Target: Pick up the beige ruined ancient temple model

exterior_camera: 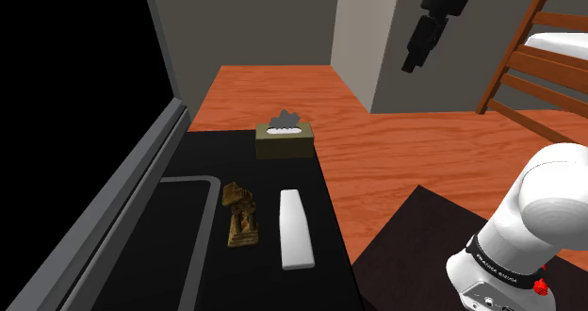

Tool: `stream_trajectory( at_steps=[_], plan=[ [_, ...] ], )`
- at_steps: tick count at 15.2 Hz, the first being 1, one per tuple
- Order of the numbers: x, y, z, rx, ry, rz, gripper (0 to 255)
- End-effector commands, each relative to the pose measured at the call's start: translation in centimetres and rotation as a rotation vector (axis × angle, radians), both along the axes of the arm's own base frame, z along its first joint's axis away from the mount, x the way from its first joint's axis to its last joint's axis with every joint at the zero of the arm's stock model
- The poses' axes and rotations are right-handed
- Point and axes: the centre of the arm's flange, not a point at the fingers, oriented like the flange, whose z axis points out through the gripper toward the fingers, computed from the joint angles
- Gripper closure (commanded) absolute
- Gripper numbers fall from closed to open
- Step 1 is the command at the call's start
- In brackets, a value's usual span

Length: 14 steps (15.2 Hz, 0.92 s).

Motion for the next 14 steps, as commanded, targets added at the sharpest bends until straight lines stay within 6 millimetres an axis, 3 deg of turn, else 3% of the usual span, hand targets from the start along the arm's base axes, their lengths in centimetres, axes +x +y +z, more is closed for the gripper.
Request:
stream_trajectory(
  at_steps=[1, 14],
  plan=[
    [0.0, 0.0, 0.0, 0.000, 0.000, 0.000, 0],
    [5.7, 15.0, -6.1, 0.000, 0.013, 0.083, 0]
  ],
)
